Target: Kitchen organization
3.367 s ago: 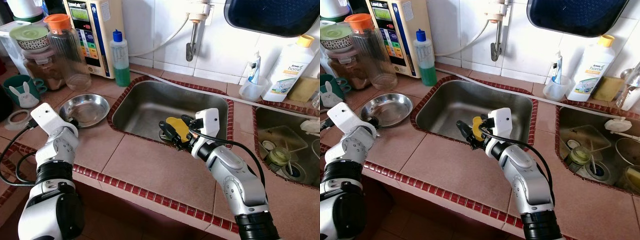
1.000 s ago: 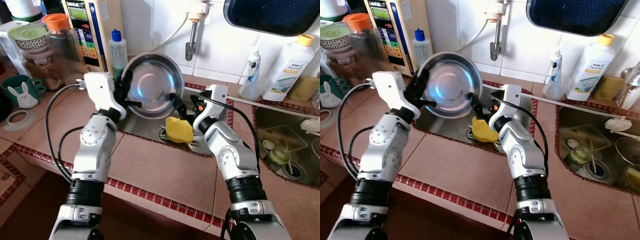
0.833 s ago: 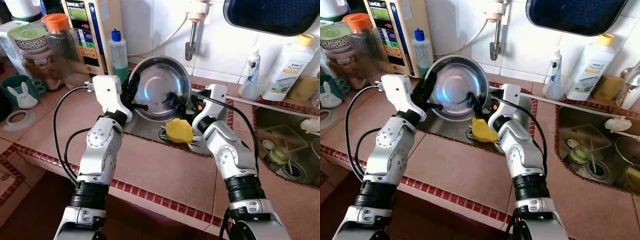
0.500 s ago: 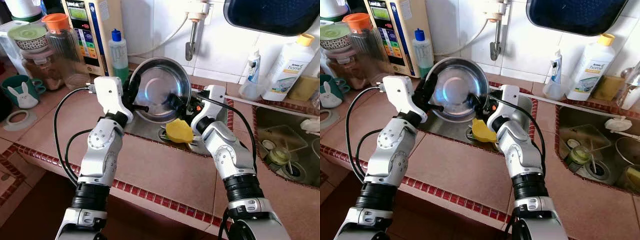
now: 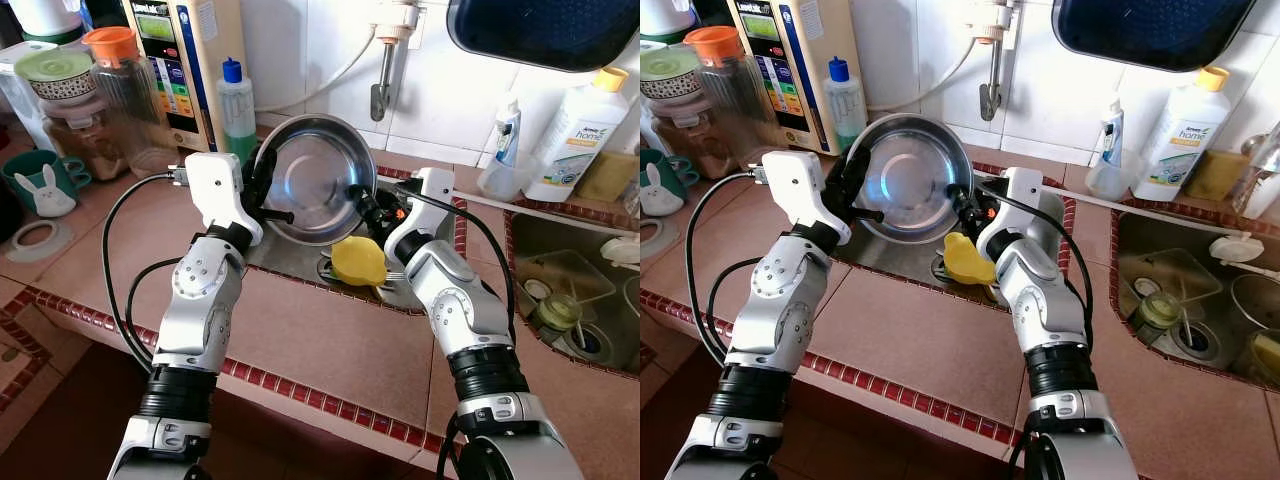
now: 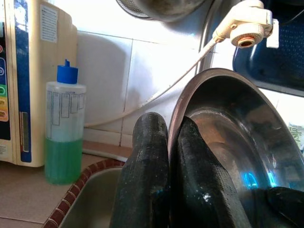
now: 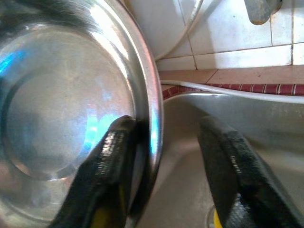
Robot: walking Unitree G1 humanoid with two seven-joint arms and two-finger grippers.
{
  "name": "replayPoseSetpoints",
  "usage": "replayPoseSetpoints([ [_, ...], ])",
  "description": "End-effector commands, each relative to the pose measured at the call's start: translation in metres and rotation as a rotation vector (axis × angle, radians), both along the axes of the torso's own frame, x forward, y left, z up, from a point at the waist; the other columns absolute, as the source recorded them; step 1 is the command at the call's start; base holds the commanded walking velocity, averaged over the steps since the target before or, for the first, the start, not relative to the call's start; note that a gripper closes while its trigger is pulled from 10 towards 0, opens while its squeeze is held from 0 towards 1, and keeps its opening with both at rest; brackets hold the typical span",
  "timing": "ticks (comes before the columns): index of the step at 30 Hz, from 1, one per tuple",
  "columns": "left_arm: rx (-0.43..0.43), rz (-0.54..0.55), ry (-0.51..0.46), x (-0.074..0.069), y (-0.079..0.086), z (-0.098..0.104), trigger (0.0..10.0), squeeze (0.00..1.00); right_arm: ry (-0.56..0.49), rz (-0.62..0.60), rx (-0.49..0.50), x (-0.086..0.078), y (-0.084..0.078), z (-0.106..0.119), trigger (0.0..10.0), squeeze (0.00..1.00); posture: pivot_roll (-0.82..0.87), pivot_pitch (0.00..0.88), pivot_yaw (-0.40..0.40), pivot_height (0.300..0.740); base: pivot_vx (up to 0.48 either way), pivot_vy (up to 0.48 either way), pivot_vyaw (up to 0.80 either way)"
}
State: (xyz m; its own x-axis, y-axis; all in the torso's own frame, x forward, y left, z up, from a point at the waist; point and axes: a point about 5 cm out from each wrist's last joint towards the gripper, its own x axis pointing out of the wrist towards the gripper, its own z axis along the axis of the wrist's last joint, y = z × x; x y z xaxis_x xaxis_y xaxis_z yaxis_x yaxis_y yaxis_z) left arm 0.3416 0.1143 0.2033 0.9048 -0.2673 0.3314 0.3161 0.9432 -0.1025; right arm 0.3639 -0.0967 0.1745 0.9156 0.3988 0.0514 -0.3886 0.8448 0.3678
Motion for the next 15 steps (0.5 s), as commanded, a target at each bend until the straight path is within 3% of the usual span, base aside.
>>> replayPoseSetpoints([
  [1,-0.008,-0.021,-0.044,-0.003,-0.001,0.009,0.0,0.0,-0.001,-0.035,0.004,0.003,-0.008,0.002,0.0,0.0,0.1,0.026,-0.008,0.74,0.0,0.0,0.0],
  [5,-0.005,-0.038,-0.038,-0.004,-0.005,0.007,0.0,0.0,0.001,-0.03,0.006,0.003,-0.008,0.002,0.0,0.0,0.1,0.025,-0.007,0.74,0.0,0.0,0.0],
  [6,0.002,-0.043,-0.03,-0.004,-0.007,0.005,2.7,0.0,0.003,-0.028,0.008,0.003,-0.007,0.002,0.0,0.0,0.1,0.024,-0.007,0.74,0.0,0.0,0.0],
  [7,0.015,-0.048,-0.014,-0.005,-0.008,0.001,10.0,0.0,0.004,-0.025,0.009,0.003,-0.007,0.001,0.0,0.0,0.1,0.022,-0.007,0.74,0.0,0.0,0.0],
  [9,0.011,-0.046,0.002,-0.005,-0.008,-0.003,10.0,0.0,0.006,-0.021,0.008,0.003,-0.007,0.001,0.0,0.0,0.1,0.022,-0.006,0.74,0.0,0.0,0.0],
  [10,0.007,-0.046,0.008,-0.005,-0.008,-0.005,10.0,0.33,0.006,-0.019,0.008,0.003,-0.007,0.001,0.0,0.0,0.09,0.021,-0.006,0.74,0.0,0.0,0.0],
  [12,0.005,-0.046,0.011,-0.005,-0.007,-0.005,10.0,0.33,0.006,-0.018,0.008,0.003,-0.007,0.001,0.0,0.0,0.09,0.022,-0.005,0.74,0.0,0.0,0.0],
  [13,-0.003,-0.052,0.02,-0.006,-0.007,-0.007,10.0,1.0,0.006,-0.018,0.008,0.002,-0.007,0.001,0.0,0.0,0.1,0.022,-0.006,0.74,0.0,0.0,0.0],
  [15,0.0,-0.067,0.031,-0.007,-0.008,-0.009,10.0,1.0,0.005,-0.02,0.003,0.002,-0.008,0.0,0.0,0.0,0.1,0.023,-0.007,0.74,0.0,0.0,0.0],
])
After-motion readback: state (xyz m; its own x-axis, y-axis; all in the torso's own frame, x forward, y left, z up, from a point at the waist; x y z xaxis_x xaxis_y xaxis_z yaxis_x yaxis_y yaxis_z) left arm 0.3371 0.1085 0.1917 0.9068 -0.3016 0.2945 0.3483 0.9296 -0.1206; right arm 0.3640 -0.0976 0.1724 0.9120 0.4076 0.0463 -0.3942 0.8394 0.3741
